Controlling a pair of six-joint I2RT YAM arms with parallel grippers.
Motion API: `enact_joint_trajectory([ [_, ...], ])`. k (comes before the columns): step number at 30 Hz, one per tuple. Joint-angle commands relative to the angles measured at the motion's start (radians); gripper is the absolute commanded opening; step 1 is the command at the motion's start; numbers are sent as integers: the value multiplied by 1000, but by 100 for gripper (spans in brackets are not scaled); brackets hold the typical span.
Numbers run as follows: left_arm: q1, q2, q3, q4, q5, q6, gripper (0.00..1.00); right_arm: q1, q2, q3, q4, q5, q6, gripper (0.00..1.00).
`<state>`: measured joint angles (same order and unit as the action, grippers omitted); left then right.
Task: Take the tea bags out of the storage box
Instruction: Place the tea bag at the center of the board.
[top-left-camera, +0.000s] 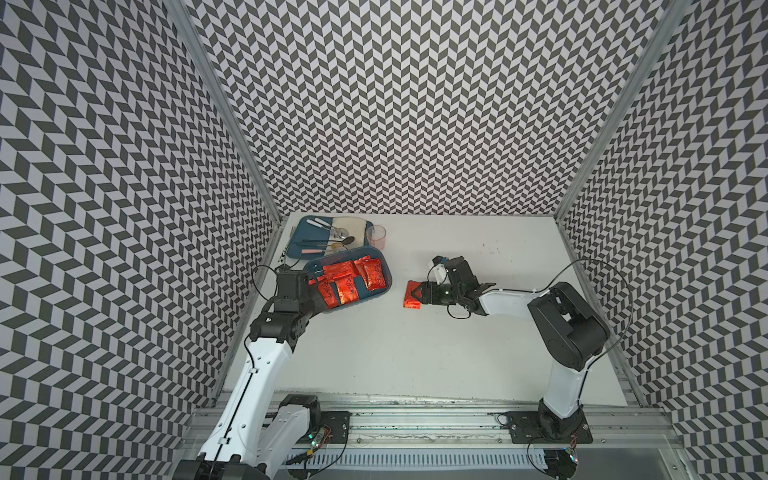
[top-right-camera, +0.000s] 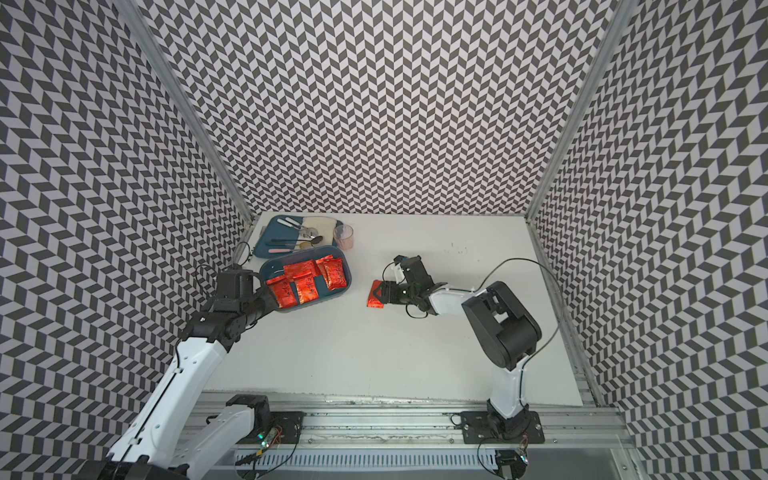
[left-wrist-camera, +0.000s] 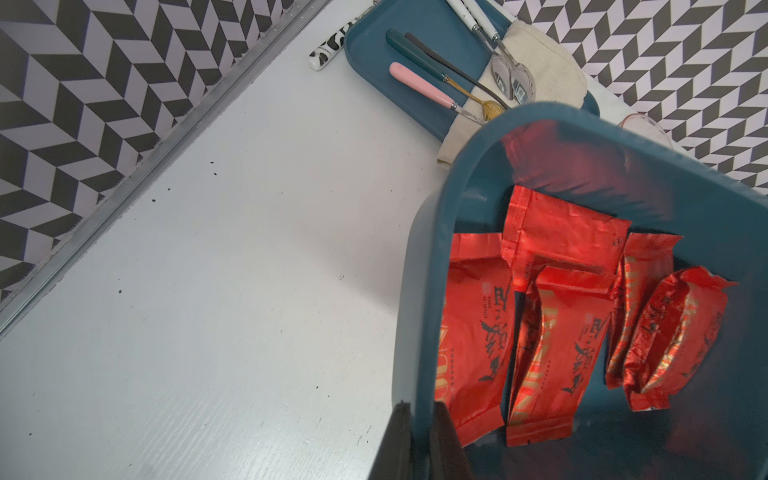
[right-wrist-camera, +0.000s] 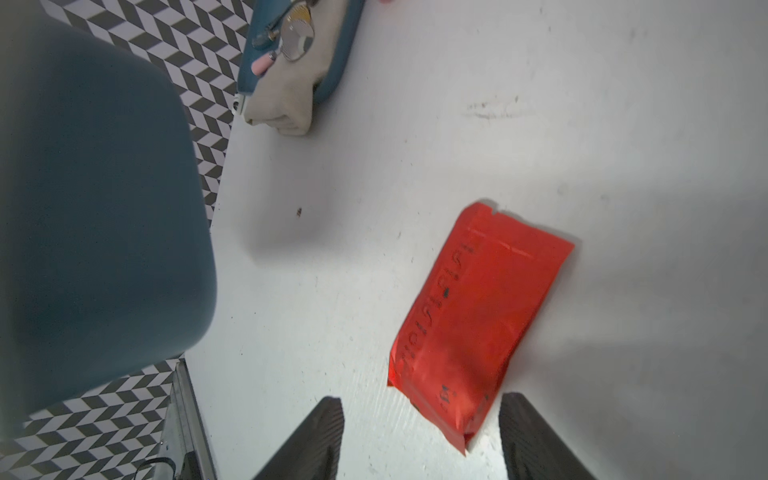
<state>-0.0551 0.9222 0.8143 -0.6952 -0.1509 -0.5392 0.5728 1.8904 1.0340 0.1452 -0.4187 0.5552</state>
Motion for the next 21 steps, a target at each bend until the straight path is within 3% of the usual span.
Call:
enact_joint_trajectory([
  [1, 9, -27, -2, 53, 11, 3, 0, -4, 58, 57, -11, -2, -26, 64],
  [21, 9, -26, -4, 56, 16, 5, 0, -11, 69, 85, -44, 22, -53, 64],
])
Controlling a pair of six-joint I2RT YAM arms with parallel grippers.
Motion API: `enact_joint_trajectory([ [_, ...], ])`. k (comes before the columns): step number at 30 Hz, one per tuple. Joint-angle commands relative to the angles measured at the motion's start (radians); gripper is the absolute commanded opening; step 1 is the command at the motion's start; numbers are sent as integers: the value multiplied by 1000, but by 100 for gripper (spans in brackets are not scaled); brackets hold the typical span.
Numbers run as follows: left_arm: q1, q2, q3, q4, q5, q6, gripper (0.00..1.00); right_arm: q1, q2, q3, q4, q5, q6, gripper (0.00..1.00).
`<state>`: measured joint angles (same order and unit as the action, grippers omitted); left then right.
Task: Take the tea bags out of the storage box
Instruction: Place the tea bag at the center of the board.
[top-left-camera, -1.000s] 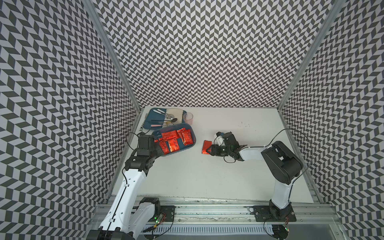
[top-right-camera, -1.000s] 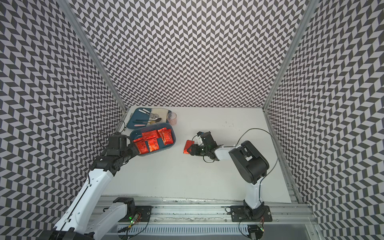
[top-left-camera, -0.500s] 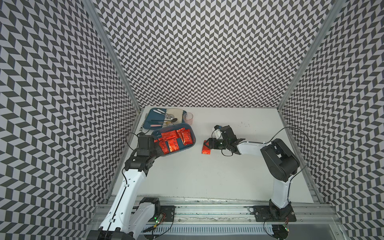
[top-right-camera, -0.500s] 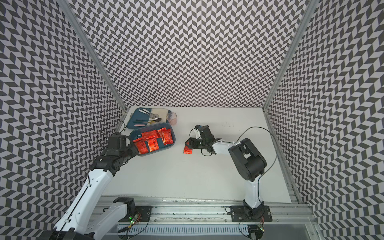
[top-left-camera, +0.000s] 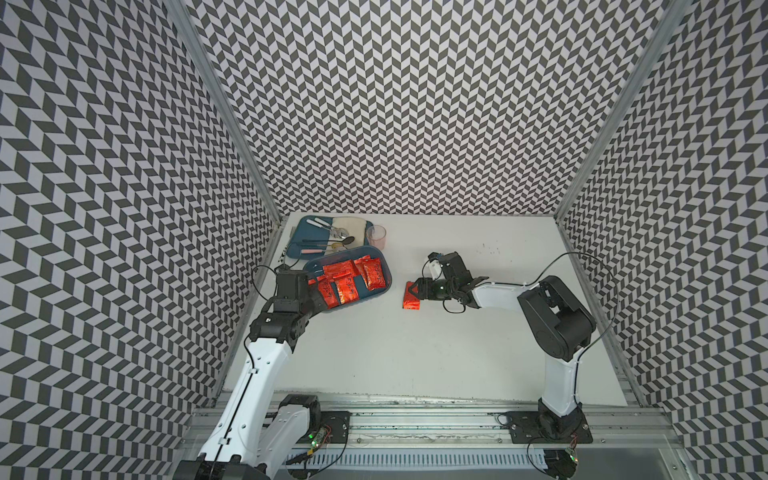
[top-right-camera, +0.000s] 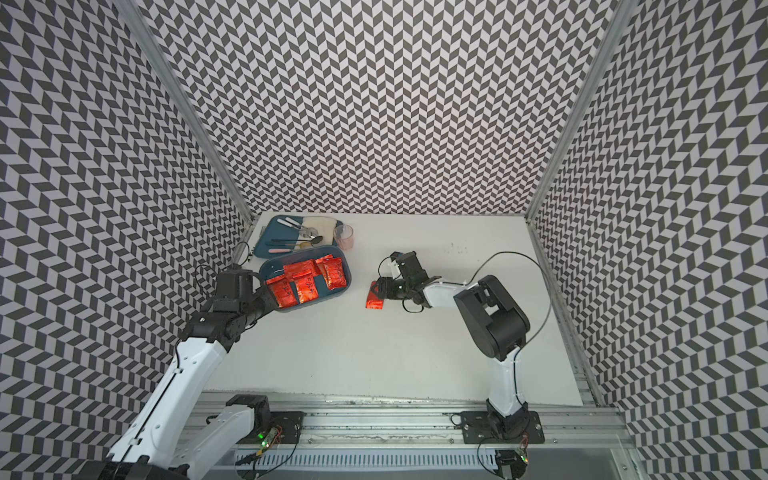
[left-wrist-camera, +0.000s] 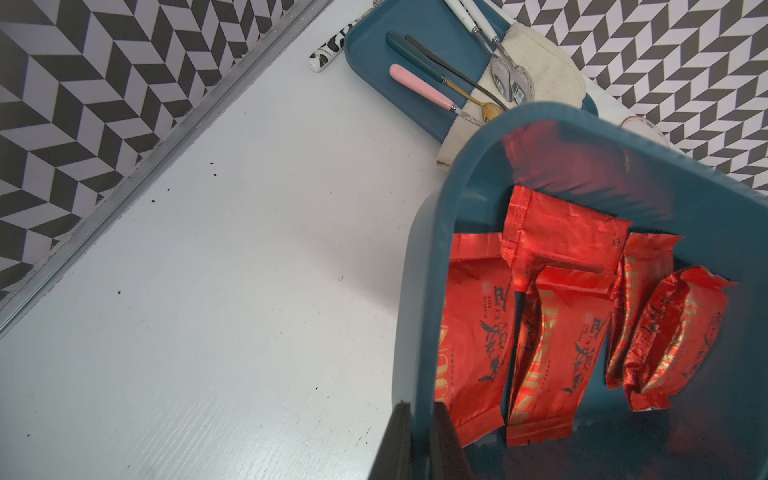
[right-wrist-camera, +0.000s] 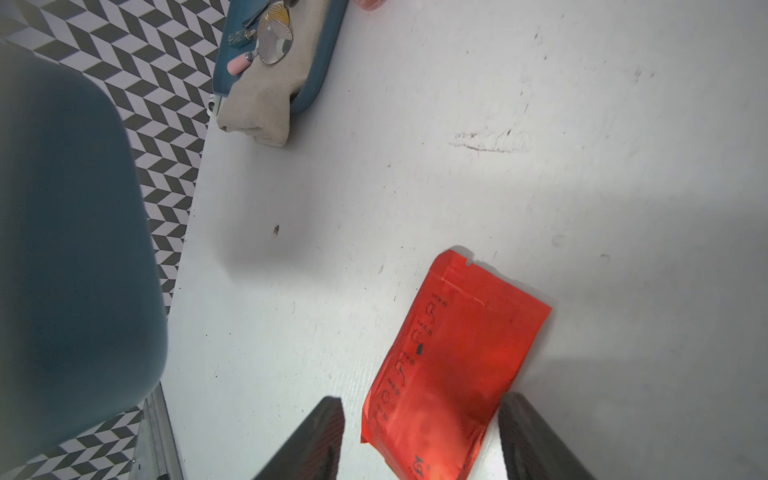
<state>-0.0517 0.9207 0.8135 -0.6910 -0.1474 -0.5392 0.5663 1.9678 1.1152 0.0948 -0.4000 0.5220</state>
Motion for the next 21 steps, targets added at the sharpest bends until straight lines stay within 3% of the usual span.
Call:
enact_joint_trajectory([
  [1, 5, -22, -3, 51, 12, 4, 0, -5, -4, 4, 6, 0, -20, 64],
  [21, 5, -12, -2, 55, 22, 7, 0, -5, 93, 51, 5, -38, -18, 63],
])
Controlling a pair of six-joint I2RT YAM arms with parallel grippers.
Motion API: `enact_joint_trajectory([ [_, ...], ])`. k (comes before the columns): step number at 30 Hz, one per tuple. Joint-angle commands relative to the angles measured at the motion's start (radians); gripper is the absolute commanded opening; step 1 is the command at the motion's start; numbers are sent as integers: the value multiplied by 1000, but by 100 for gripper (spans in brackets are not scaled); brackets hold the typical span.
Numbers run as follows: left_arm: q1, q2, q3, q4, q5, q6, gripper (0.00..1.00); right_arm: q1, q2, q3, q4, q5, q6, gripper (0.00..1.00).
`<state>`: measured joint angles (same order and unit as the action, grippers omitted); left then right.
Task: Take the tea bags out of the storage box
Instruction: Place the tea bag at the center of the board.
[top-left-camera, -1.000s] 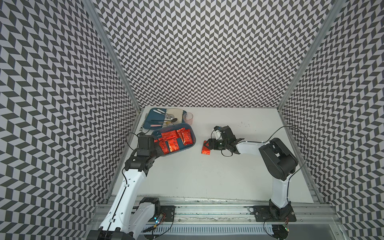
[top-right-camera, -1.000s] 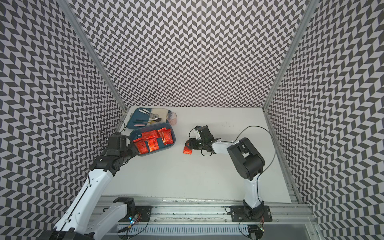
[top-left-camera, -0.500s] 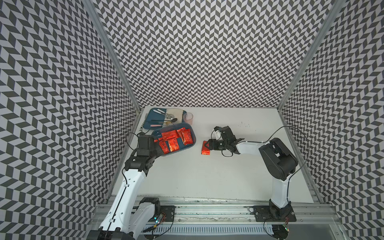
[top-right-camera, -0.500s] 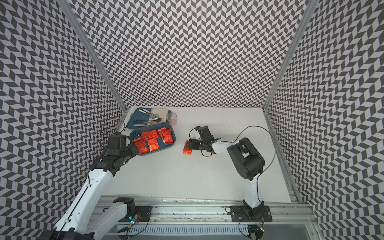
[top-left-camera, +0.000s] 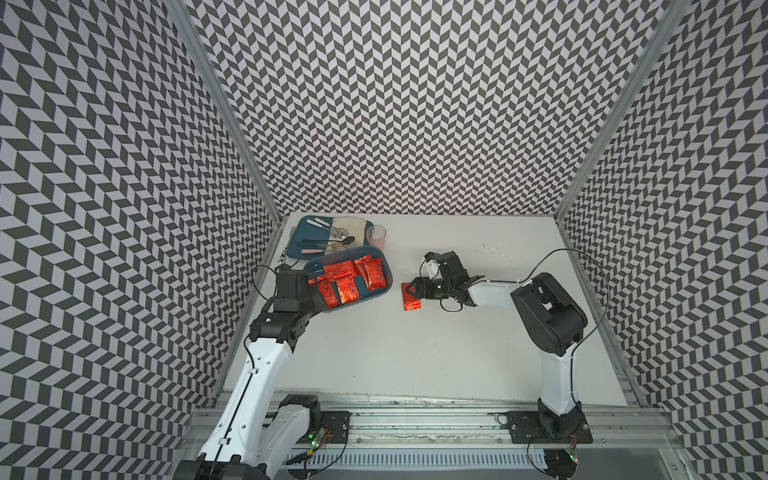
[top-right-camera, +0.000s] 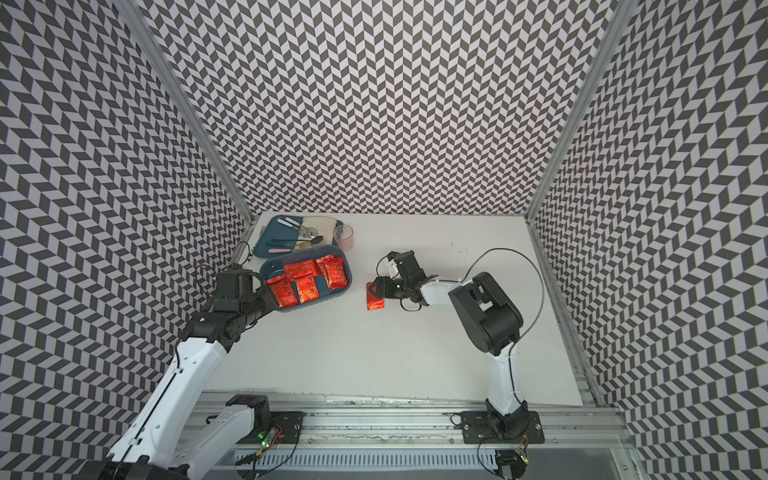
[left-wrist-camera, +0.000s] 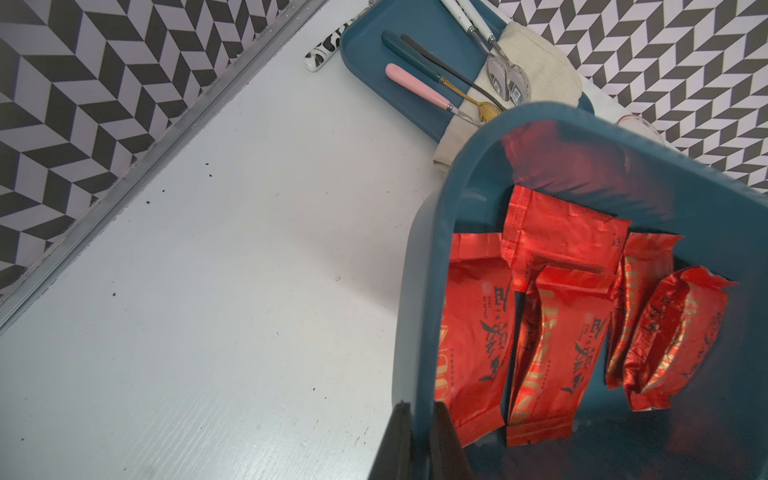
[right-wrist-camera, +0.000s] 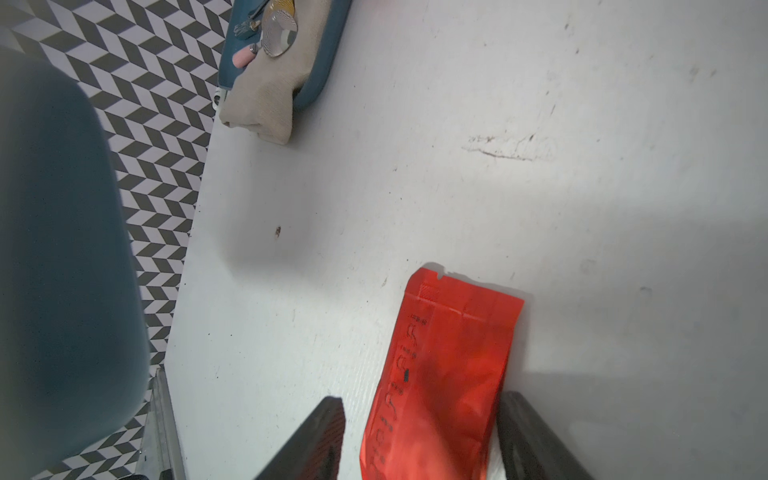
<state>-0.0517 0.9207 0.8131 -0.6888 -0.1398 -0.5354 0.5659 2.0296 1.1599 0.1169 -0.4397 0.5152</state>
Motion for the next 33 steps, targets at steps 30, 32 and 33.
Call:
enact_joint_trajectory([
  [30, 6, -21, -5, 54, 14, 4, 0, 54, -145, -212, 45, -19, 54, 61],
  [32, 6, -23, -5, 54, 13, 5, 0, 59, -144, -206, 38, -18, 51, 60],
  [33, 6, -22, -5, 54, 14, 4, 0, 59, -144, -205, 36, -15, 48, 60],
])
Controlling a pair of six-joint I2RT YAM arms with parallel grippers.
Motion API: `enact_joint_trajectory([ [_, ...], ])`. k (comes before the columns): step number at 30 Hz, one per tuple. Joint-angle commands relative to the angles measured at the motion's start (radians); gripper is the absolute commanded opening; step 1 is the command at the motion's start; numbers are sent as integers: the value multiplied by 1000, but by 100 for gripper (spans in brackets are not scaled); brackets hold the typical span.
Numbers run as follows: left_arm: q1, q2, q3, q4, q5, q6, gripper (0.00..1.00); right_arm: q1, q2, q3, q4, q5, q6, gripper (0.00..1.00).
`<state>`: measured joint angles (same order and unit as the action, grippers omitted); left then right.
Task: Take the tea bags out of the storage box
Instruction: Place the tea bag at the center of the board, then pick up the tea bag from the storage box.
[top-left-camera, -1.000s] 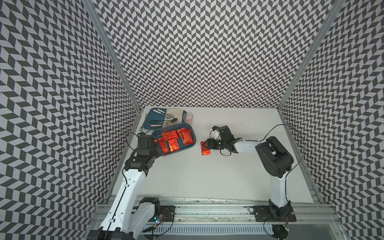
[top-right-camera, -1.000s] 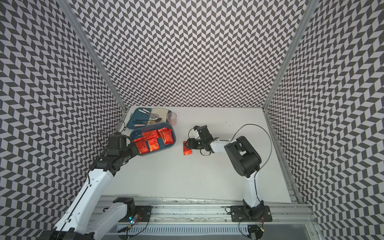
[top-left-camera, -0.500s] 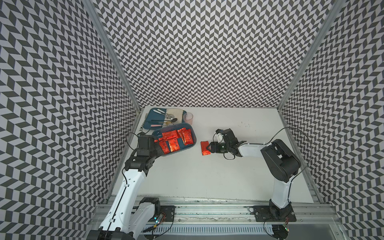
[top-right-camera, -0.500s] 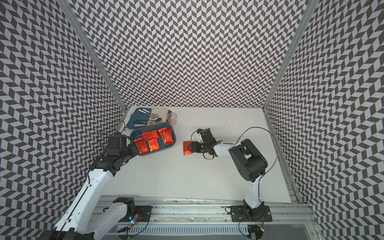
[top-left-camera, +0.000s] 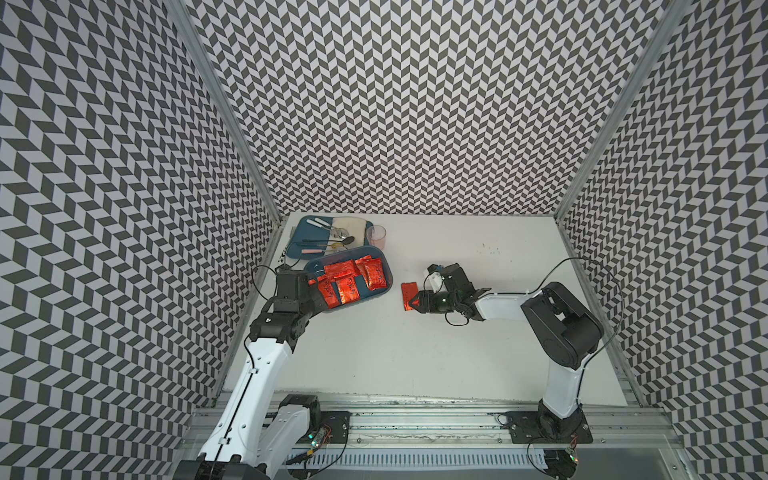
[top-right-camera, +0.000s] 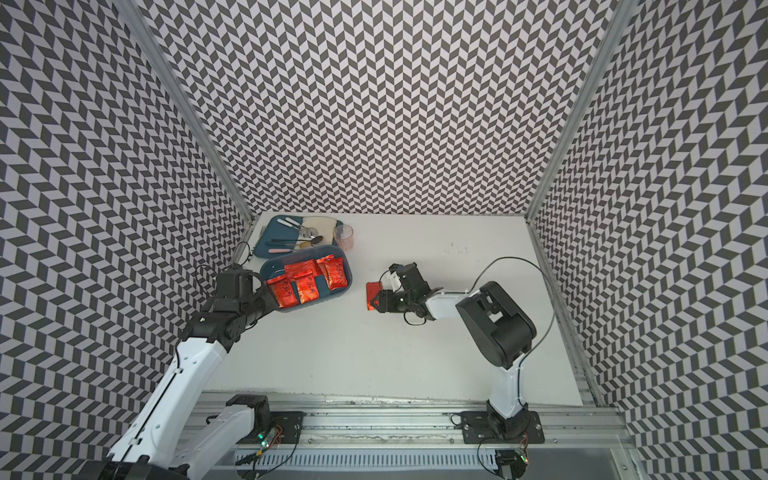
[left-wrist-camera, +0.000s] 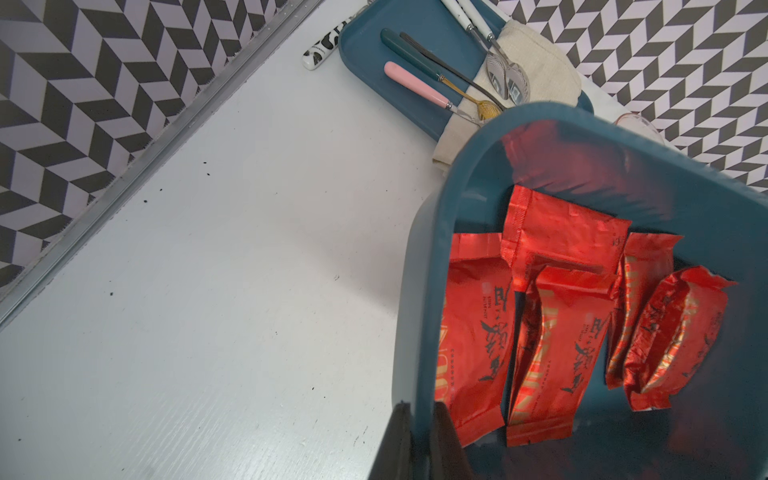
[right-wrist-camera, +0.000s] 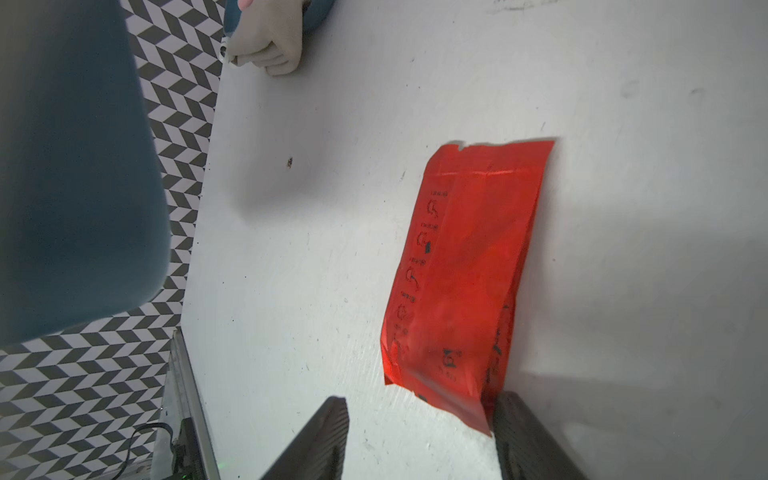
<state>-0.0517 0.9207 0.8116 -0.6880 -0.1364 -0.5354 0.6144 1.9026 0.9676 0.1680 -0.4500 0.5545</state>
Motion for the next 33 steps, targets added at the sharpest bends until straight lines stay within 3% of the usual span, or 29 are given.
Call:
enact_joint_trajectory([
  [1, 6, -22, -3, 53, 11, 4, 0, 10, -18, -11, -20, 2, 7, 60],
  [22, 6, -23, -2, 53, 10, 3, 0, 12, -29, -12, -22, -6, 5, 60],
  [27, 6, -23, -3, 53, 11, 3, 0, 3, -76, 22, -132, 120, -30, 61],
  [33, 6, -19, -3, 56, 17, 4, 0, 50, -187, 182, -334, 279, -95, 61],
])
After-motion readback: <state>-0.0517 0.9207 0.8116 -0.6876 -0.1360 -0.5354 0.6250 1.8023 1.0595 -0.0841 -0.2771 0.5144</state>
